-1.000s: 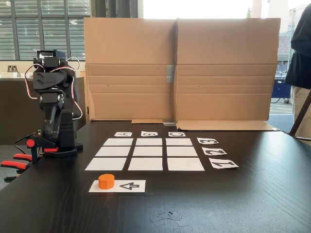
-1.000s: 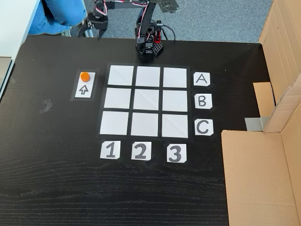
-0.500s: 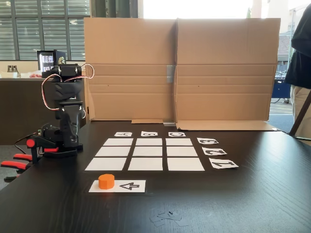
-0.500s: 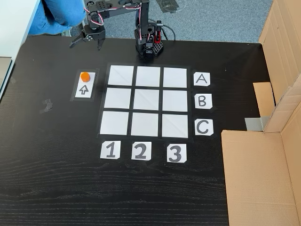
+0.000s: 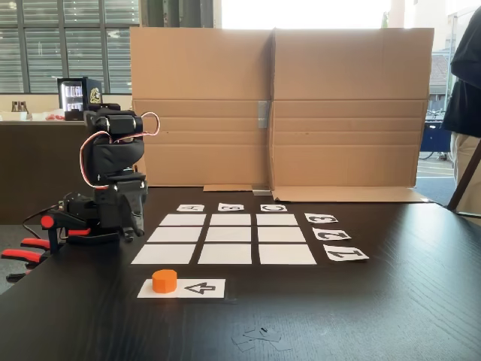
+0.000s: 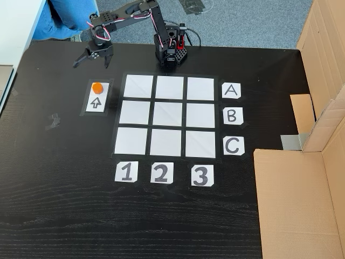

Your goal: Pick up the round, orange token and place it in the grid on square B1.

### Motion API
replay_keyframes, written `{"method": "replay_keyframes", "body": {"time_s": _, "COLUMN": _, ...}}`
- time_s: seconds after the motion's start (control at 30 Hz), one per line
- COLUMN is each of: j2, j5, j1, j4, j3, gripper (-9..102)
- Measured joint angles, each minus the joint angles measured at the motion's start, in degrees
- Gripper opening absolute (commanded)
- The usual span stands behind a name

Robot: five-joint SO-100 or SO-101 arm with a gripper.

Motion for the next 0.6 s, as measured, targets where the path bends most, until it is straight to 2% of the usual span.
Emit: {"method": "replay_keyframes", "body": {"time_s": 0.6, "j2": -13.9, "j5": 0.4, "j1": -5.2, "j4": -4.2, "j3": -8.0, "gripper": 59}}
